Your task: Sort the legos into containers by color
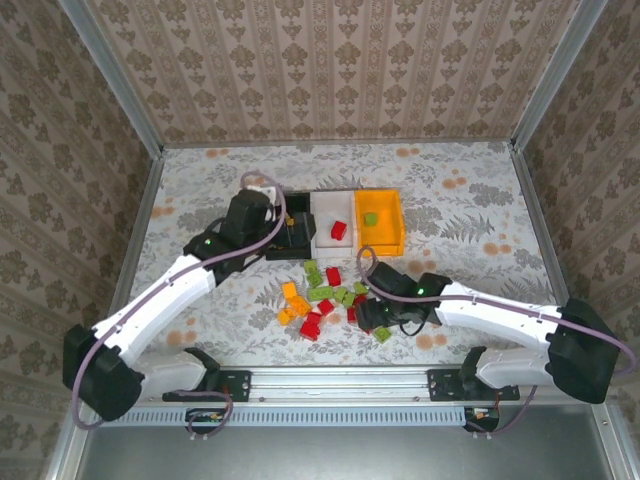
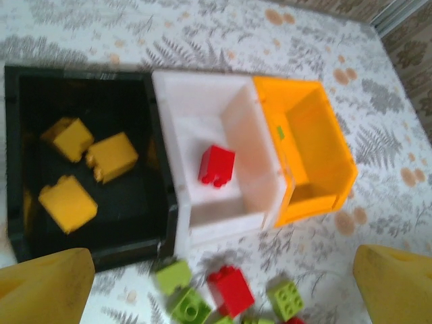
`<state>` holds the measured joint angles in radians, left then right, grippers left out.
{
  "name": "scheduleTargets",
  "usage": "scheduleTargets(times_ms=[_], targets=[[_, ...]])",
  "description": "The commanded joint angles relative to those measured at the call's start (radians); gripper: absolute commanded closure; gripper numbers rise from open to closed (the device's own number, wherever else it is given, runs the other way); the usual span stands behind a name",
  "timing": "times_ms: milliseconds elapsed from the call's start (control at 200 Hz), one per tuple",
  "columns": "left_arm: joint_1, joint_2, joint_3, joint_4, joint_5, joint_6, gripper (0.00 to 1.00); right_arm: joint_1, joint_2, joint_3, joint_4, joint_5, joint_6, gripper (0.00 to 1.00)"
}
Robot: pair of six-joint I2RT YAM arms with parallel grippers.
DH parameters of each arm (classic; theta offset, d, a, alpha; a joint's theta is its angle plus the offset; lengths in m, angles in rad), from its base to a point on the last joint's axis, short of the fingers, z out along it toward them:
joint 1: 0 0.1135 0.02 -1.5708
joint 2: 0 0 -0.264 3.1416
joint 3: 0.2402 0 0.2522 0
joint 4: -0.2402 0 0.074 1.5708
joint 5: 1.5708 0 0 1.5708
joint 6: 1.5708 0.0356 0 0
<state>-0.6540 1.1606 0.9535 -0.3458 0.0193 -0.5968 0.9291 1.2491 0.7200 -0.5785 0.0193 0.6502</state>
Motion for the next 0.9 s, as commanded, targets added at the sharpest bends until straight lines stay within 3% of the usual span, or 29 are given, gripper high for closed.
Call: scheduleTargets(times_ms=[0, 185, 360, 480, 665, 895], targets=[[-0.004, -0.062, -0.088, -0.040, -0.004, -0.063, 0.00, 0.041, 0.079, 0.040, -0.019, 0.051, -0.036, 0.36], [-0.003, -0.157, -0.189, -0.074, -0.024, -0.101, 0.00, 0.060, 0.192, 0.076, -0.016, 0.133, -0.065, 0.36], [-0.001, -0.206, -0.232, -0.096, -0.033, -0.115, 0.00, 0.060, 0.235, 0.093, -0.011, 0.133, -0.086, 0.39], [0.001, -0.220, -0.243, -0.102, -0.043, -0.124, 0.00, 0.060, 0.250, 0.096, -0.010, 0.120, -0.095, 0.47], [0.005, -0.223, -0.246, -0.102, -0.039, -0.122, 0.00, 0.059, 0.196, 0.104, -0.048, 0.107, -0.101, 0.68], [0.009, -0.253, -0.286, -0.073, -0.033, -0.125, 0.00, 0.023, 0.083, 0.252, -0.116, 0.115, -0.129, 0.73]])
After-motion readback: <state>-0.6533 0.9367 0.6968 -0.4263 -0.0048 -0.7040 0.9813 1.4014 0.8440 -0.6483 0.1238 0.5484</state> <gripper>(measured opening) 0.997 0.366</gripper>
